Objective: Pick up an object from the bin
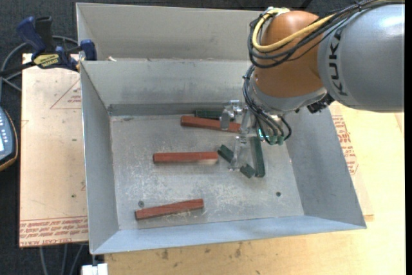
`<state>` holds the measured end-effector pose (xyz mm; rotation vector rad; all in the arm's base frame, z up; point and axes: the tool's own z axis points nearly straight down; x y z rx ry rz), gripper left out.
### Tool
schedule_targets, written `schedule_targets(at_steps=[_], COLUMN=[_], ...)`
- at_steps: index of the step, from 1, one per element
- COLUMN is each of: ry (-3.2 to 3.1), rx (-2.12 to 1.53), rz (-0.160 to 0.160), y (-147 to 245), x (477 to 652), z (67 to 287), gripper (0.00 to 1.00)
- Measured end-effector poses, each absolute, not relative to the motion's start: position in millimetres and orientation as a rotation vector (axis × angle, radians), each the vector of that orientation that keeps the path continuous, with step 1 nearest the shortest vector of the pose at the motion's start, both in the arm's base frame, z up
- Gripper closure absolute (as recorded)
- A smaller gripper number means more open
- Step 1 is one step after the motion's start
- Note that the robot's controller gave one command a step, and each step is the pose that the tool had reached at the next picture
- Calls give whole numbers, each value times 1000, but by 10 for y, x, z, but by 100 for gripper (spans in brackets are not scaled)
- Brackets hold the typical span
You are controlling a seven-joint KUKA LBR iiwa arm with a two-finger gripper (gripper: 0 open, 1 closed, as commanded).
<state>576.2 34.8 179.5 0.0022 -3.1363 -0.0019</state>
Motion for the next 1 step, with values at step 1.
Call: schedule_targets(at_steps=[1], ry=[-3133], rx=[-132], rz=[0], y=[-148], x=[5785], z=[654], gripper=[0])
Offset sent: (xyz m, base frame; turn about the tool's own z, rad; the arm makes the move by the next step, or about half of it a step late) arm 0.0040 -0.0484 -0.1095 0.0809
